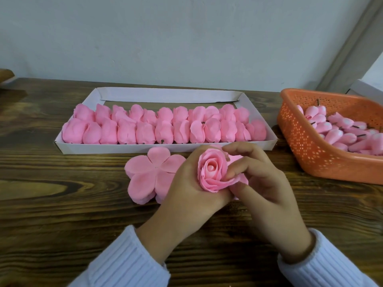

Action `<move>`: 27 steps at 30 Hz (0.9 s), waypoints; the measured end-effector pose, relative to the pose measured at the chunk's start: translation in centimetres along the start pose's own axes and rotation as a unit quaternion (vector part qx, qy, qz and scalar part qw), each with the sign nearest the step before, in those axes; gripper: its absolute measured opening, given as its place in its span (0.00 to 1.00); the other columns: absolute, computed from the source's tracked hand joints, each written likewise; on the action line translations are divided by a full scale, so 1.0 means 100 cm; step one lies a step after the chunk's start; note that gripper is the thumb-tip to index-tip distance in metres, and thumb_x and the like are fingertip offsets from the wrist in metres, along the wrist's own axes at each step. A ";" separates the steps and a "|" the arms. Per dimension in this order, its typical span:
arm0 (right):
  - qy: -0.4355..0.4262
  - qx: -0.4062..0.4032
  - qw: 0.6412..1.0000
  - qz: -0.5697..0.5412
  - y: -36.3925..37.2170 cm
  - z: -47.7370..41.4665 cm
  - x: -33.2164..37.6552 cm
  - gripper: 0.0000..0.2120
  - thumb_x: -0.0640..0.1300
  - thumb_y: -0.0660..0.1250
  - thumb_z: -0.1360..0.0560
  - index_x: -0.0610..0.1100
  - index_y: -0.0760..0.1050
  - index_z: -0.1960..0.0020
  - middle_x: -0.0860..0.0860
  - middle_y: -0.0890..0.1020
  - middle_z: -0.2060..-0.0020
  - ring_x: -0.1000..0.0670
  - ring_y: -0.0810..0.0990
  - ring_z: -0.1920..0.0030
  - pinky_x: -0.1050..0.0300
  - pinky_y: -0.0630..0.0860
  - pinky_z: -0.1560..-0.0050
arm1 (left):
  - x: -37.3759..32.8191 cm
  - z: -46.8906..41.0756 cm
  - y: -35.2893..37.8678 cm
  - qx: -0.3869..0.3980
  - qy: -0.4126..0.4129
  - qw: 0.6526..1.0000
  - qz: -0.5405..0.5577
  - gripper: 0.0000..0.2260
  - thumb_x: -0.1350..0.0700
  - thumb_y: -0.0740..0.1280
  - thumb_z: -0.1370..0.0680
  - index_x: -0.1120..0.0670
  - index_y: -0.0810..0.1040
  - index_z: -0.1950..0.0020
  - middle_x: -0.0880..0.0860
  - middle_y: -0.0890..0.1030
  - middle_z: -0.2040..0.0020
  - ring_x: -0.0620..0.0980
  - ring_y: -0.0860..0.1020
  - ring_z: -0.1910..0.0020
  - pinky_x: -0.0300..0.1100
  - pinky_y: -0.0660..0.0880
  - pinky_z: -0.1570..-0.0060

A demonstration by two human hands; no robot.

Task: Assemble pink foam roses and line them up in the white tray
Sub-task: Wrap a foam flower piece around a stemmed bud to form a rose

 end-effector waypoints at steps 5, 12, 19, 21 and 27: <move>-0.013 -0.009 1.000 0.006 0.000 0.001 0.002 0.07 0.43 0.65 0.28 0.48 0.81 0.54 0.48 0.77 0.44 0.46 0.77 0.39 0.51 0.74 0.41 | -0.003 0.003 -0.002 0.006 -0.026 1.000 -0.002 0.24 0.71 0.70 0.29 0.39 0.77 0.61 0.23 0.75 0.68 0.22 0.74 0.64 0.19 0.68 0.66; -0.025 -0.017 0.999 -0.011 0.000 0.000 0.003 0.09 0.43 0.66 0.26 0.50 0.78 0.48 0.51 0.79 0.45 0.48 0.78 0.43 0.52 0.75 0.47 | -0.009 -0.006 0.002 0.003 -0.024 1.000 -0.017 0.05 0.59 0.70 0.33 0.50 0.79 0.66 0.39 0.80 0.71 0.33 0.78 0.68 0.26 0.72 0.65; 0.118 -0.085 0.981 -0.127 -0.009 0.002 -0.023 0.07 0.45 0.62 0.25 0.48 0.78 0.51 0.46 0.81 0.55 0.43 0.79 0.57 0.50 0.76 0.62 | -0.024 -0.002 -0.003 0.011 0.059 0.998 -0.008 0.11 0.63 0.76 0.32 0.51 0.76 0.58 0.42 0.80 0.65 0.39 0.80 0.64 0.28 0.75 0.62; 0.182 -0.077 0.970 -0.141 -0.004 0.004 -0.030 0.09 0.46 0.60 0.25 0.47 0.78 0.57 0.47 0.80 0.64 0.46 0.74 0.67 0.53 0.68 0.65 | -0.024 -0.002 -0.007 -0.006 0.070 0.997 0.026 0.07 0.57 0.75 0.32 0.52 0.79 0.58 0.47 0.81 0.64 0.44 0.80 0.63 0.35 0.77 0.61; 0.289 0.111 0.916 -0.256 0.035 0.013 -0.024 0.13 0.43 0.61 0.27 0.42 0.77 0.69 0.47 0.73 0.78 0.54 0.68 0.80 0.67 0.54 0.80 | -0.026 0.000 -0.005 0.025 0.048 0.995 0.081 0.04 0.55 0.71 0.31 0.52 0.80 0.59 0.52 0.81 0.63 0.42 0.78 0.72 0.34 0.75 0.70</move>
Point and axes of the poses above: each hand's wrist, its own z-axis away from the middle knuckle, its own y-axis out of the palm, x = y × z, the point moved 7 cm from there along -z, towards the middle knuckle
